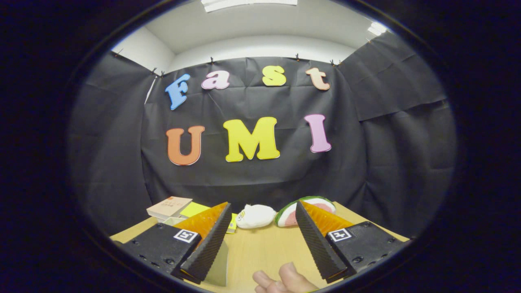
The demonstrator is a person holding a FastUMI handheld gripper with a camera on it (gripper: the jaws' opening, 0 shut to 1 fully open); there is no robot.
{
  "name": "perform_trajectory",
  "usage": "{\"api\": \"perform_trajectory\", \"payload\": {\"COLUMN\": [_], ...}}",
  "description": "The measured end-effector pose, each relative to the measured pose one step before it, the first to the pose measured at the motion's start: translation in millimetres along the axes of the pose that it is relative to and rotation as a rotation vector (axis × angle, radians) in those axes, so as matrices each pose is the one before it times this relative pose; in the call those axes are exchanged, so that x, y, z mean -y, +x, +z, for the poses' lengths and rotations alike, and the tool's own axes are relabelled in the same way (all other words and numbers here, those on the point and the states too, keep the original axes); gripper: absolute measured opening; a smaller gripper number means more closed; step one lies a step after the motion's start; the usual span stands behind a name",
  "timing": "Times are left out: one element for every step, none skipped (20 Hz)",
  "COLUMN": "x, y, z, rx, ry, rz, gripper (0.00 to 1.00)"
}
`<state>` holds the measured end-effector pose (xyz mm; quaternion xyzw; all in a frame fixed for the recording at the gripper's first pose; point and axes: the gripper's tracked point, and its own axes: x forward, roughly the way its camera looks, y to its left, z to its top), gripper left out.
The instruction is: Open the storage box then place both shoes into the box .Put the left shoe in first, then the right shoe, with the right side of both shoes facing outward in a uniform manner.
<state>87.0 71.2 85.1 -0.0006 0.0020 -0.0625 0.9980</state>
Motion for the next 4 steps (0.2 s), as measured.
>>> {"api": "perform_trajectory", "payload": {"x": [1.29,-0.68,1.84,1.96], "y": [0.34,-2.54,-1.02,-1.23], "z": [0.06,2.43,1.83,1.48], "rx": [-0.00095,0.00336,0.00373,0.00882], "ry": [0.00166,0.00578,0.00655,0.00455], "rz": [0.00567,0.00463,-0.00211,0.00073], "gripper": [1.0,1.0,1.0,1.0]}}
